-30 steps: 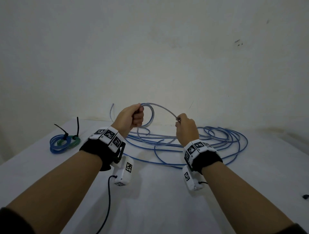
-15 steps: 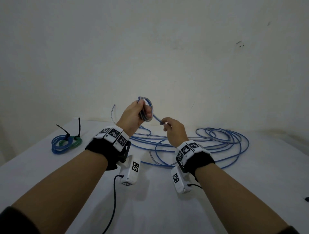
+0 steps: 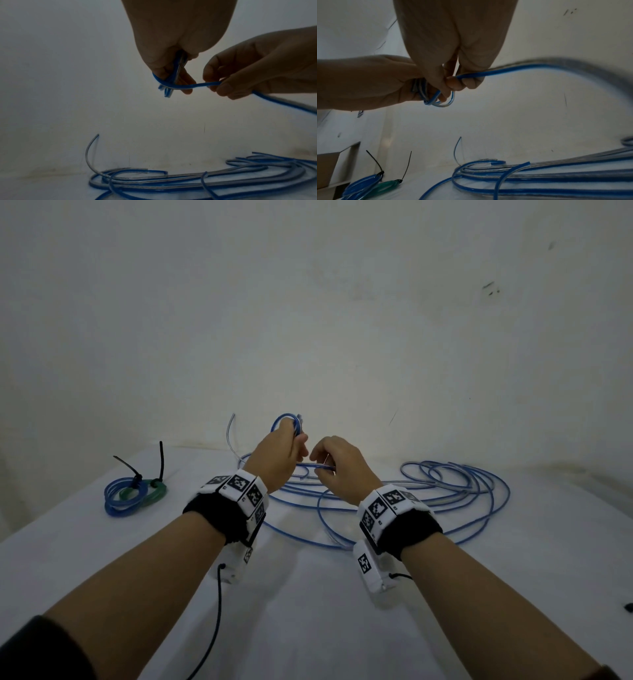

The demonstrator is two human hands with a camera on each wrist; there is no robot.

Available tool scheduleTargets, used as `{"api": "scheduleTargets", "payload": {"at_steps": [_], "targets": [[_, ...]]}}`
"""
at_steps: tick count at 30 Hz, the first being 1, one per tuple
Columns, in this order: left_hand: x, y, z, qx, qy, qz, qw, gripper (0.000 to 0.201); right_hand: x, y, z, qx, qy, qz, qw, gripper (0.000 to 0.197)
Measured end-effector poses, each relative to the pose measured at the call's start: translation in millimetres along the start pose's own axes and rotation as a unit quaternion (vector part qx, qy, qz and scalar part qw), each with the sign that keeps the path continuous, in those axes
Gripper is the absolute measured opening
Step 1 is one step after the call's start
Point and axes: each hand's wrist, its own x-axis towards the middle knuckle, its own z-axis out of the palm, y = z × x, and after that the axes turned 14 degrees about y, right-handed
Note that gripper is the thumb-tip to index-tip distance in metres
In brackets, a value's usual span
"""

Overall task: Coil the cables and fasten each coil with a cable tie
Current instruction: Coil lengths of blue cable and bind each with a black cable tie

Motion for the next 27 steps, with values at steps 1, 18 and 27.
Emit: {"api": "scheduleTargets", "payload": {"at_steps": [1,18,27], "targets": [[-1,0,0,0.016,-0.011,0.001,1.0,0.019,0,1,-1,-0.009,0.004,-0.022,1.0,0.015],[0,9,0,-0.052,-0.102,-0.128,0.985,0.022,-6,6,4,-0.258,0.038,-0.11,0.959,0.029],[-7,0,-6,-0.109,-0.129,-0.145,0.975,0.024,-3,10,-13,-0.126,0.013,-0.042,0.991,0.026]]}}
